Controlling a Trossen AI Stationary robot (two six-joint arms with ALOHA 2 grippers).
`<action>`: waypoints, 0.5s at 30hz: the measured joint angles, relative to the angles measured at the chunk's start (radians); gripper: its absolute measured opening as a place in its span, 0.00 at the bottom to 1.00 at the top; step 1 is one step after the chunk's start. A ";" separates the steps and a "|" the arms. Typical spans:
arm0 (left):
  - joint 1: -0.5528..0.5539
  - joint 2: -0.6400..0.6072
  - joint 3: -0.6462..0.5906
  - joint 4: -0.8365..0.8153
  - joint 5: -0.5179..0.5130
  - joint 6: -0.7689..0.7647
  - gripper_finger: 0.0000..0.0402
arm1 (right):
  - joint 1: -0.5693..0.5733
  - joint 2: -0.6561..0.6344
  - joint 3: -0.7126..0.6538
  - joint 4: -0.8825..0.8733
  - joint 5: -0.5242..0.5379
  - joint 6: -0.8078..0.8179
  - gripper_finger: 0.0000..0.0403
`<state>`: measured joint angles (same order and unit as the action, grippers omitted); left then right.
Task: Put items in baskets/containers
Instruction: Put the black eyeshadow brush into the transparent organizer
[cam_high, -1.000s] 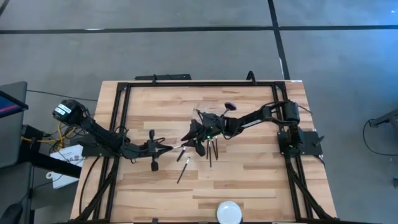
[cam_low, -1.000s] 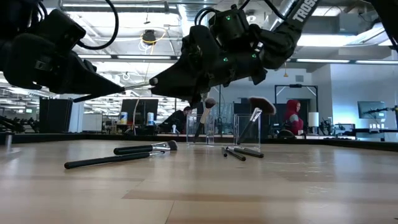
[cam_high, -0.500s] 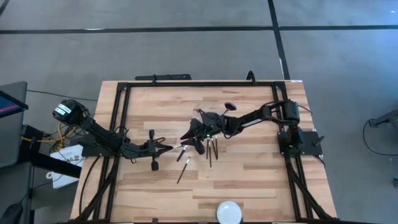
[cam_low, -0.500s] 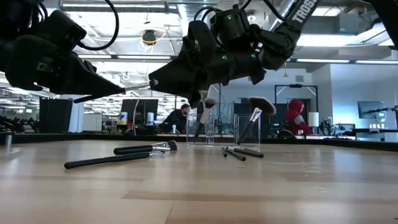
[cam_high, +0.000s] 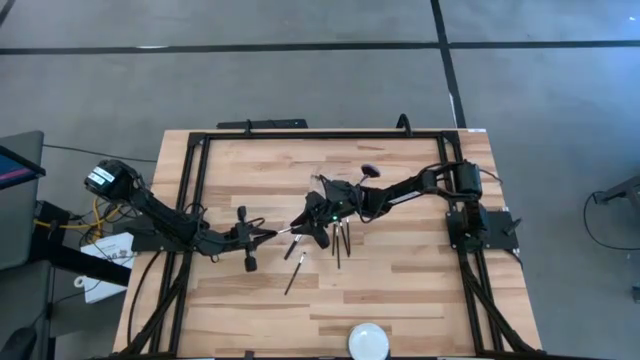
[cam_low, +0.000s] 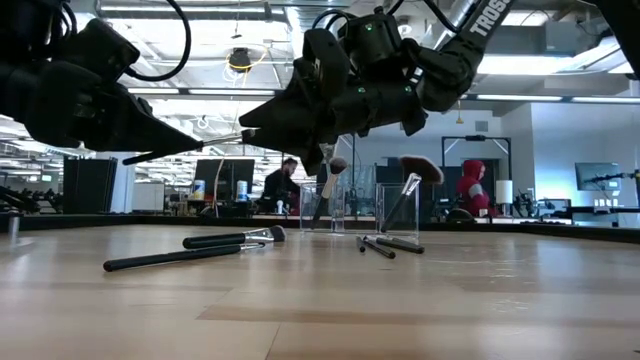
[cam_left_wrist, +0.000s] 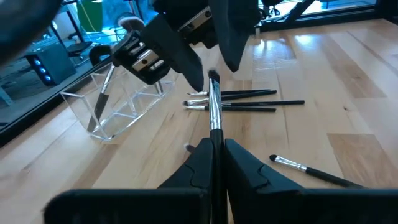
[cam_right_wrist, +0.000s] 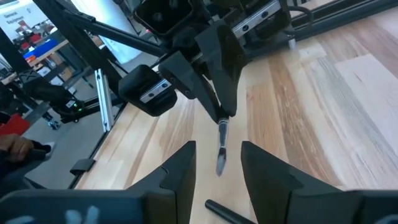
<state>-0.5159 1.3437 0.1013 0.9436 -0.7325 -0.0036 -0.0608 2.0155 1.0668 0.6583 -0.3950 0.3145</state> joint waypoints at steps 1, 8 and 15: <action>0.000 0.000 0.000 0.000 -0.005 0.000 0.05 | 0.000 0.000 0.000 0.000 0.001 0.000 0.28; 0.004 0.000 0.000 0.008 -0.027 0.000 0.05 | 0.000 0.000 0.000 0.007 0.005 0.000 0.24; 0.037 0.000 0.032 0.008 -0.027 0.045 0.05 | -0.001 0.000 0.000 0.008 0.036 0.000 0.21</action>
<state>-0.4794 1.3435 0.1333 0.9520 -0.7593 0.0414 -0.0614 2.0155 1.0668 0.6659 -0.3592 0.3145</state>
